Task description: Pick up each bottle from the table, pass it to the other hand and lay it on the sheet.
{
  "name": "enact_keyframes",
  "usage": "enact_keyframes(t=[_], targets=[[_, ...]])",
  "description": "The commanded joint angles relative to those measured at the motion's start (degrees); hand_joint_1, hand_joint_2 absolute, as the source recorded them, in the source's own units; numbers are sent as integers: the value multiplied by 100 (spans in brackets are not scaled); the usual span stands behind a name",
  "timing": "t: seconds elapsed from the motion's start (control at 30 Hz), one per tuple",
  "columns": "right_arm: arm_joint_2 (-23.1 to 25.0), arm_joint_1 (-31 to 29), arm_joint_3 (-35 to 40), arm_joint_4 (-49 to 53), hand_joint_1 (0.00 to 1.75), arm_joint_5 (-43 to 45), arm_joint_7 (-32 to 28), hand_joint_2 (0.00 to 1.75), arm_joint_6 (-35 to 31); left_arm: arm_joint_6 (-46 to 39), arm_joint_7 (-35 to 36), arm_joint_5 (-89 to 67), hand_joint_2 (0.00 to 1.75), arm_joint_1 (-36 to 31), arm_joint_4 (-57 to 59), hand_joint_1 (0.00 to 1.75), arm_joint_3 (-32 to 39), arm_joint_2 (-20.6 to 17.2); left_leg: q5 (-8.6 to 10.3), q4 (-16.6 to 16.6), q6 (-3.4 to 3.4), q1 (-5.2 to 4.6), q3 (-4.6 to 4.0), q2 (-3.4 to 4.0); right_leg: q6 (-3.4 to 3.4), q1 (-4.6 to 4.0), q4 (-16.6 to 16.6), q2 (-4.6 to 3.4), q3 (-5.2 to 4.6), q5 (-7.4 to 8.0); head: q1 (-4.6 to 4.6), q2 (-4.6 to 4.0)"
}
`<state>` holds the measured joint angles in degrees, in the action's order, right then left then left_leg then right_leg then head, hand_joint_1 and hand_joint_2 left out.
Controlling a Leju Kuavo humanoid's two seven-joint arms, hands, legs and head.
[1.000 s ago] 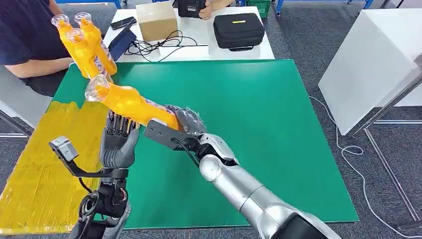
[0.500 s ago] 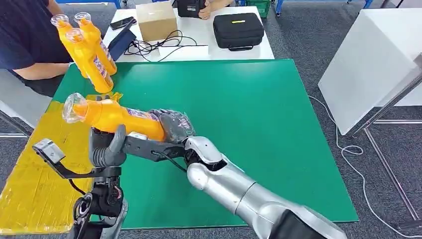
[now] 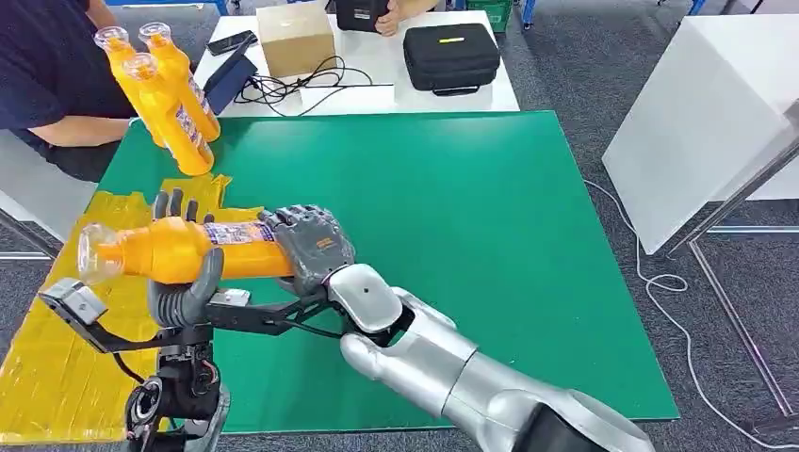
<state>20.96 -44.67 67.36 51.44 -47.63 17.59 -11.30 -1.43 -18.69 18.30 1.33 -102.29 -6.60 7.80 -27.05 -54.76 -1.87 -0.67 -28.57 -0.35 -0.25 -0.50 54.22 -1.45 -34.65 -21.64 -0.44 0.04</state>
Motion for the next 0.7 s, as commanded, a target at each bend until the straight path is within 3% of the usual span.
enact_keyframes(t=[0.03,0.27,0.3,0.33,0.7], targets=[[-96,686,564,816,175,-1259,-244,175,447,286,268,-100,175,-310,-19,0,522,313,-4,9,12,8,21,-7,7,-7,-10,19,25,-7,0,-2],[-96,596,540,871,175,-1537,-270,175,412,670,555,2,175,-379,161,0,557,326,-16,10,25,14,47,-21,14,-13,-9,44,55,-25,0,-2],[-96,590,553,915,175,-1534,-251,175,453,692,503,16,175,-397,164,166,591,340,-4,8,13,5,19,-11,7,-4,-7,24,24,-10,2,0],[-96,586,568,933,175,-1528,-261,175,500,727,474,15,175,-396,137,175,612,357,-8,9,17,8,29,-15,10,-7,-7,32,35,-16,0,-2],[-96,588,787,952,175,-1171,-319,175,667,796,437,36,175,-123,-417,175,991,555,-5,8,12,7,19,-4,6,-6,-9,16,23,-7,2,-2]])
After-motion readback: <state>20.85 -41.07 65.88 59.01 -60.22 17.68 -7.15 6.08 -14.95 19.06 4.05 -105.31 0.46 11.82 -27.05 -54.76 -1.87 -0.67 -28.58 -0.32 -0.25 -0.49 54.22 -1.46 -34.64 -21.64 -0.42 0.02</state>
